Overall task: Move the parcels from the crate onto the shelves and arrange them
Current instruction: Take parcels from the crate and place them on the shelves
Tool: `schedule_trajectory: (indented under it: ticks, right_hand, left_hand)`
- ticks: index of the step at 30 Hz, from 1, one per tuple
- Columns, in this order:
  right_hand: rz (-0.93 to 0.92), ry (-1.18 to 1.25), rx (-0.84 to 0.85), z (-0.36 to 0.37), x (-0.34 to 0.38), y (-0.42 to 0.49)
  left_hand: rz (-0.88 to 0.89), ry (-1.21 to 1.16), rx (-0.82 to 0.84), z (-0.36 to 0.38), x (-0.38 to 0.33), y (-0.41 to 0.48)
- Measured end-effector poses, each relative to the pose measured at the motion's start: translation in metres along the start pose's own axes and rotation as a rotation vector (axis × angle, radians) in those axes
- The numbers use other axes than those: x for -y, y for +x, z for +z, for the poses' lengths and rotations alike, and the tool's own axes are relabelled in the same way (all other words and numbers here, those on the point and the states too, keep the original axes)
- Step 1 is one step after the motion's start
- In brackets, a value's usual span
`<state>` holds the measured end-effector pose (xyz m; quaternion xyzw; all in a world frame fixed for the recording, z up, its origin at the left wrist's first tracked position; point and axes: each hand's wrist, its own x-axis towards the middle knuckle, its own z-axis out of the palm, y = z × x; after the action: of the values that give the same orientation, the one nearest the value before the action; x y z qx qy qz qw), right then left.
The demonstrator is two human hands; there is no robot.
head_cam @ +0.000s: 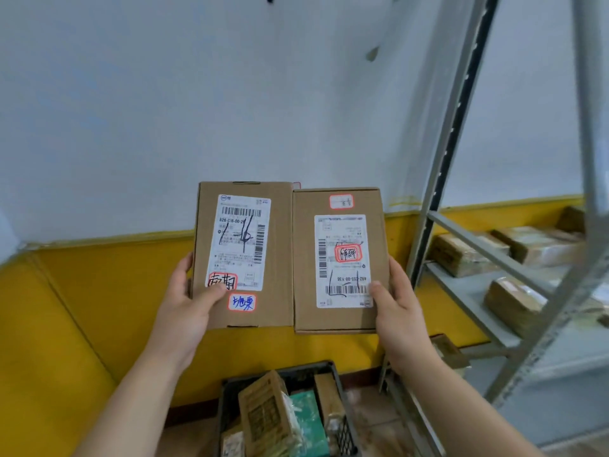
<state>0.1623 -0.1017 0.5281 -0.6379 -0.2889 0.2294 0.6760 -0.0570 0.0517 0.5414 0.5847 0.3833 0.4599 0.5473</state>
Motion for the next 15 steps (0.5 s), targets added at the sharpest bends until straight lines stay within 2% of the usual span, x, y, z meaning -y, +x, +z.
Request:
schedule_trajectory:
  ticks: [6, 15]
  right_hand:
    - [-0.06, 0.041, -0.015, -0.061, 0.024, -0.009]
    - [-0.073, 0.008, -0.09, -0.159, 0.031, -0.027]
  left_hand:
    - [0.097, -0.031, 0.035, 0.045, -0.028, -0.035]
    - [0.138, -0.033, 0.094, 0.125, -0.038, -0.097]
